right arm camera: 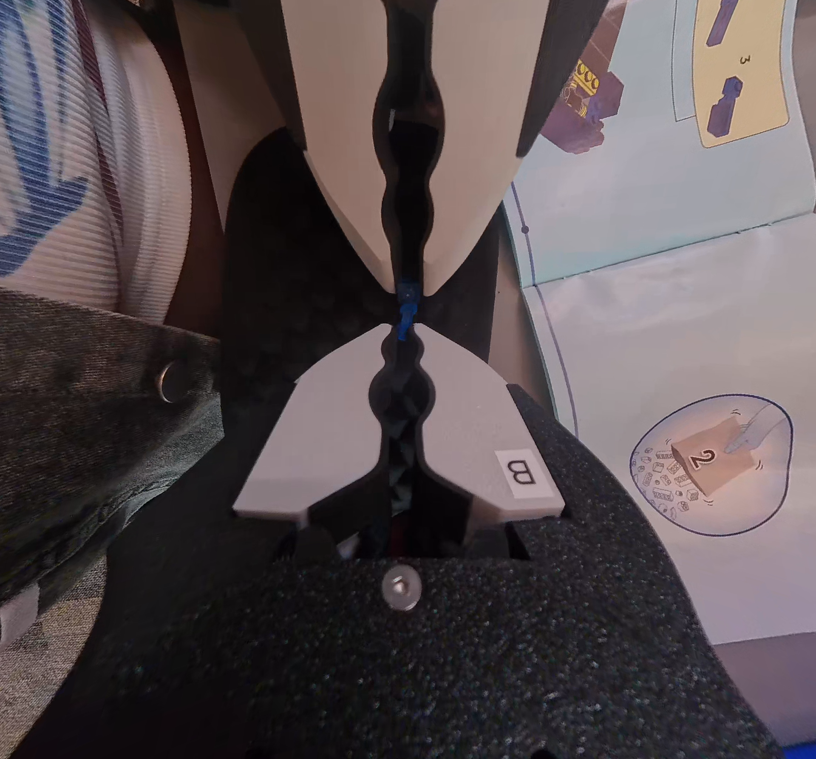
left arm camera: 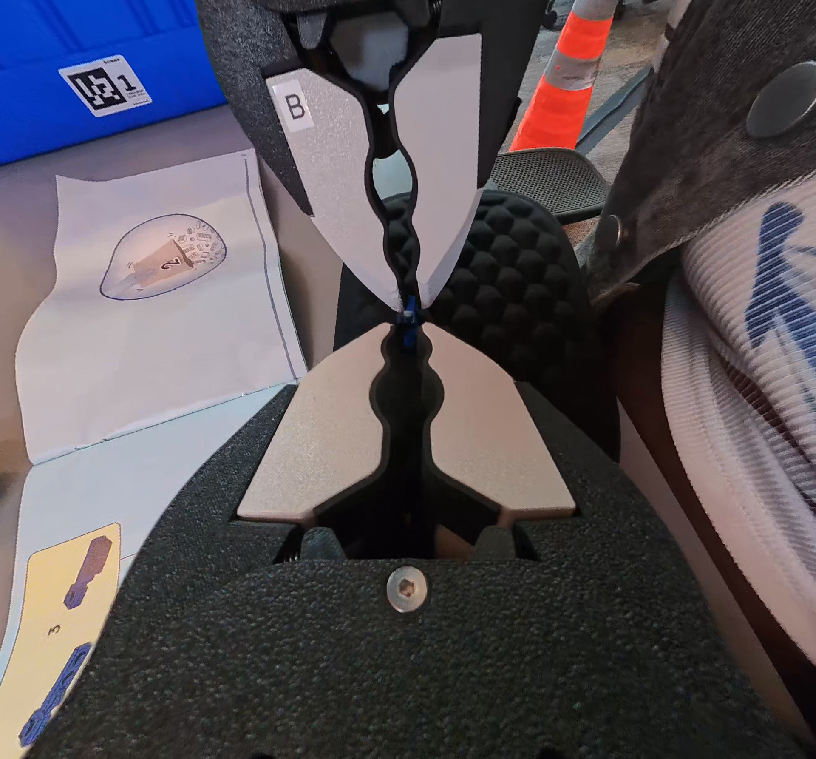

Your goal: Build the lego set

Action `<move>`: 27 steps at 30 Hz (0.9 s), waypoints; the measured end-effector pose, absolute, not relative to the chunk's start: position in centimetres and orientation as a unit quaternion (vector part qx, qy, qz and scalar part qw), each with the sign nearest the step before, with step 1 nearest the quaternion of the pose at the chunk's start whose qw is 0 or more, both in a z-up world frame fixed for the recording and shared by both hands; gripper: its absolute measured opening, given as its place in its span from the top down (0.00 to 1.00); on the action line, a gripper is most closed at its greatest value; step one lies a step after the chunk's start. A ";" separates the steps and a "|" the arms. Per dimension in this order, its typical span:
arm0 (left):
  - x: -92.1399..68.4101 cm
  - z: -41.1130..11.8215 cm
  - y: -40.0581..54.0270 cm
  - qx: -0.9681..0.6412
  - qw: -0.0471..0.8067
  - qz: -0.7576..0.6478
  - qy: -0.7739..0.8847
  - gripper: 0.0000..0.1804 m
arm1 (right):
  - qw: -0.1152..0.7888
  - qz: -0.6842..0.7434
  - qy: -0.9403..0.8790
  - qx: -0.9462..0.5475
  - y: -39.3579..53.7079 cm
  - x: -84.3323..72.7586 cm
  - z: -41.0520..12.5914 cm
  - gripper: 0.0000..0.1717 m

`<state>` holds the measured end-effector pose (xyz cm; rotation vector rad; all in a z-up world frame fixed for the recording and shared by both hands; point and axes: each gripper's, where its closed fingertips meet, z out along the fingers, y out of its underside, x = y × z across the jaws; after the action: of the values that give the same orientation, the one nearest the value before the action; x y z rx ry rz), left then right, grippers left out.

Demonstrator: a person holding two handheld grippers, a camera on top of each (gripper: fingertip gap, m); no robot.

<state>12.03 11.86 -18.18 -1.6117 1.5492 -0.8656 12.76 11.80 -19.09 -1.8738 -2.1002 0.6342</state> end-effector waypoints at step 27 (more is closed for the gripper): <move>12.1 -18.9 11.9 -0.636 0.345 -0.326 0.608 0.96 | 0.333 0.337 -0.610 -0.636 11.9 12.2 -18.9 0.97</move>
<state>12.10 11.86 -18.92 -1.6524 1.5787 -0.8457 12.16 11.93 -18.92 -1.6605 -1.5922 0.8797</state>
